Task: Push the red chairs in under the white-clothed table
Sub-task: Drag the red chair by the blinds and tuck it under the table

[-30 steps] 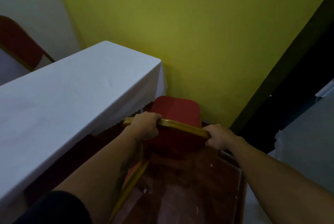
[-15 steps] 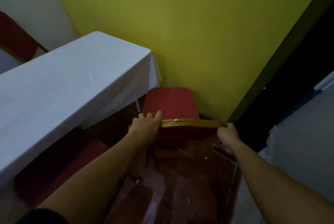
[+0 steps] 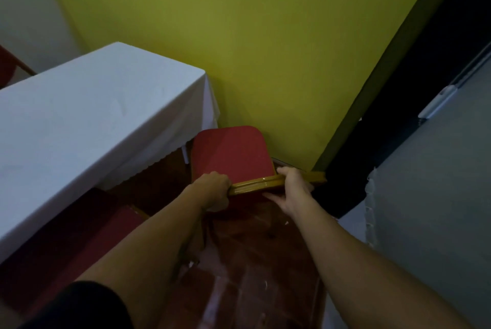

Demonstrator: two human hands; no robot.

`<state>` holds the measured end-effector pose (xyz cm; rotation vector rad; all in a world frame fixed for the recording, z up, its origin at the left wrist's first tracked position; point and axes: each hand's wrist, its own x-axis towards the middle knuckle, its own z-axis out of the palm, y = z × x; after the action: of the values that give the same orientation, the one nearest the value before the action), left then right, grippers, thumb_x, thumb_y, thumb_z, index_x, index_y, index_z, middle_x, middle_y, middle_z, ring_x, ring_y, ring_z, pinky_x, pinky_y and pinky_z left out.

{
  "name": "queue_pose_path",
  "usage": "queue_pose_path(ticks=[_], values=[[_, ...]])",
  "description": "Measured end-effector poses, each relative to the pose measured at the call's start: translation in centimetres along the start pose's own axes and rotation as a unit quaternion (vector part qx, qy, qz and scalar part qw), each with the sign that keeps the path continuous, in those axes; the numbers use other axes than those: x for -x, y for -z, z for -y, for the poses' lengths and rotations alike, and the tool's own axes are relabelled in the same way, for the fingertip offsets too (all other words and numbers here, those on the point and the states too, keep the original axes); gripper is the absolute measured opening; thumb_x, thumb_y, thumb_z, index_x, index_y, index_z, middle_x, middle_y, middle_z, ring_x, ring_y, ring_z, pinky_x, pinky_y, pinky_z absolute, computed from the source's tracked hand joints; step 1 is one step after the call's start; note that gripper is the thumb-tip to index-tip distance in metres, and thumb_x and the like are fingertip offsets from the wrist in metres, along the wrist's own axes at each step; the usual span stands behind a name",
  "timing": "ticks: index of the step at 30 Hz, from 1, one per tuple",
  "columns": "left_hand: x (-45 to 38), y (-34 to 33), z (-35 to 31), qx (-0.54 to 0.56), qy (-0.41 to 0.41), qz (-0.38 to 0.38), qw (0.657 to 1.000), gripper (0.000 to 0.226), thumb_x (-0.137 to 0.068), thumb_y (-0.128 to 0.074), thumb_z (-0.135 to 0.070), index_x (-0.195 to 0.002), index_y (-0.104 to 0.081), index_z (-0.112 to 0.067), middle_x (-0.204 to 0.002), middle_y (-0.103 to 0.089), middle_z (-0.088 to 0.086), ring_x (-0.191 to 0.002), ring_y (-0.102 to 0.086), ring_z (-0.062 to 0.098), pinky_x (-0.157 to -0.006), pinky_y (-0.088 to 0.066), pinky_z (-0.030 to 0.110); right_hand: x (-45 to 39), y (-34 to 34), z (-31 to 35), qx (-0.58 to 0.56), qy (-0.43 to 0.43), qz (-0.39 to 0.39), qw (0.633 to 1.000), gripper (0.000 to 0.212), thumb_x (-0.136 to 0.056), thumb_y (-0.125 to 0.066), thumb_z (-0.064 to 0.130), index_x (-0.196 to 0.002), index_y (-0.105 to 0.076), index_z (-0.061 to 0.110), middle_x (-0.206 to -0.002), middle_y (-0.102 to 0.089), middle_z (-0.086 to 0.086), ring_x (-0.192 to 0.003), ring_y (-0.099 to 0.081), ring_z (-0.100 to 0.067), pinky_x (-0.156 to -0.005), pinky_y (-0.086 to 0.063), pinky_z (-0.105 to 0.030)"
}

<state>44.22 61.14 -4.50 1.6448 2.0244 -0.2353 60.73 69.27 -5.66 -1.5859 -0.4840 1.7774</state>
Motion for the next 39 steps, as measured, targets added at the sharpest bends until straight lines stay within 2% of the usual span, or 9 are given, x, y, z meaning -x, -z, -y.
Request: queue_pose_path(ticks=[2, 5, 10, 14, 19, 23, 30, 35, 39], values=[[0.8, -0.9, -0.7, 0.0, -0.017, -0.003, 1.0, 0.023, -0.086, -0.06, -0.017, -0.107, -0.067, -0.011, -0.108, -0.066, 0.012, -0.097, -0.066, 0.031, -0.076, -0.053, 0.036, 0.1, 0.8, 0.2, 0.014, 0.008, -0.015, 1.0, 0.029, -0.086, -0.059, -0.003, -0.111, -0.047, 0.006, -0.106, -0.056, -0.017, -0.092, -0.061, -0.031, -0.071, -0.059, -0.056], [2.1, -1.7, -2.2, 0.015, -0.035, 0.001, 0.999, 0.027, -0.087, -0.06, -0.021, -0.112, -0.066, -0.01, -0.115, -0.065, 0.014, -0.097, -0.064, 0.031, -0.075, -0.049, 0.036, 0.0, 2.2, 1.0, 0.071, 0.02, -0.008, 0.997, 0.039, -0.082, -0.056, -0.002, -0.12, -0.051, 0.001, -0.11, -0.057, -0.021, -0.094, -0.062, -0.033, -0.058, -0.059, -0.052], [4.0, -2.7, -3.7, 0.016, -0.067, 0.002, 0.998, 0.037, -0.09, -0.063, -0.031, -0.117, -0.065, -0.007, -0.121, -0.064, 0.017, -0.107, -0.064, 0.035, -0.083, -0.052, 0.04, -0.3, 3.4, 1.8, 0.17, 0.039, 0.016, 0.985, 0.005, -0.087, -0.055, 0.001, -0.089, -0.05, 0.002, -0.085, -0.055, -0.018, -0.075, -0.061, -0.031, -0.055, -0.056, -0.049], [4.9, -3.1, -3.2, 0.016, -0.069, 0.002, 0.997, 0.038, -0.089, -0.065, -0.031, -0.117, -0.066, -0.006, -0.119, -0.066, 0.017, -0.105, -0.066, 0.035, -0.075, -0.046, 0.034, -0.4, 2.9, 1.5, 0.211, 0.028, 0.06, 0.975, 0.005, -0.088, -0.057, 0.006, -0.088, -0.053, 0.004, -0.086, -0.057, -0.016, -0.078, -0.063, -0.031, -0.045, -0.059, -0.042], [4.9, -2.7, -1.3, 0.039, -0.04, 0.005, 0.998, 0.031, -0.089, -0.065, -0.029, -0.114, -0.066, -0.012, -0.104, -0.064, 0.009, -0.085, -0.059, 0.022, -0.071, -0.046, 0.033, -0.7, 0.2, 1.8, 0.252, 0.028, 0.101, 0.962, 0.011, -0.089, -0.056, 0.006, -0.098, -0.051, 0.004, -0.095, -0.057, -0.017, -0.084, -0.063, -0.032, -0.041, -0.057, -0.035], [4.1, -2.3, -1.8, 0.037, -0.03, -0.006, 0.999, 0.033, -0.09, -0.064, -0.03, -0.116, -0.066, -0.011, -0.114, -0.066, 0.011, -0.095, -0.063, 0.027, -0.074, -0.045, 0.033, -2.2, -0.6, 2.8, 0.281, 0.028, 0.113, 0.953, 0.005, -0.089, -0.056, 0.007, -0.092, -0.053, 0.005, -0.093, -0.058, -0.016, -0.088, -0.063, -0.031, -0.043, -0.057, -0.034], [1.7, -1.3, -3.2, 0.06, -0.004, 0.004, 0.998, 0.034, -0.089, -0.066, -0.029, -0.118, -0.064, -0.011, -0.102, -0.059, 0.007, -0.084, -0.054, 0.019, -0.073, -0.046, 0.032, -6.2, -1.6, 4.9, 0.297, 0.021, 0.145, 0.944, 0.004, -0.09, -0.054, 0.007, -0.086, -0.053, 0.006, -0.08, -0.055, -0.013, -0.071, -0.059, -0.027, -0.038, -0.056, -0.033], [0.3, 0.1, -4.1, 0.081, 0.035, 0.004, 0.996, 0.038, -0.09, -0.066, -0.033, -0.119, -0.062, -0.008, -0.111, -0.063, 0.011, -0.083, -0.053, 0.019, -0.074, -0.045, 0.033, -8.6, -3.6, 6.6, 0.324, 0.018, 0.173, 0.93, 0.005, -0.089, -0.054, 0.008, -0.084, -0.054, 0.007, -0.075, -0.054, -0.012, -0.066, -0.058, -0.025, -0.034, -0.051, -0.029], [-1.2, 0.9, -4.5, 0.095, 0.071, 0.005, 0.993, 0.033, -0.091, -0.065, -0.033, -0.116, -0.064, -0.012, -0.097, -0.057, 0.005, -0.079, -0.054, 0.018, -0.072, -0.045, 0.032, -10.5, -5.2, 8.0, 0.336, 0.007, 0.204, 0.919, 0.004, -0.088, -0.052, 0.005, -0.085, -0.052, 0.007, -0.076, -0.055, -0.012, -0.066, -0.06, -0.027, -0.036, -0.054, -0.034]])
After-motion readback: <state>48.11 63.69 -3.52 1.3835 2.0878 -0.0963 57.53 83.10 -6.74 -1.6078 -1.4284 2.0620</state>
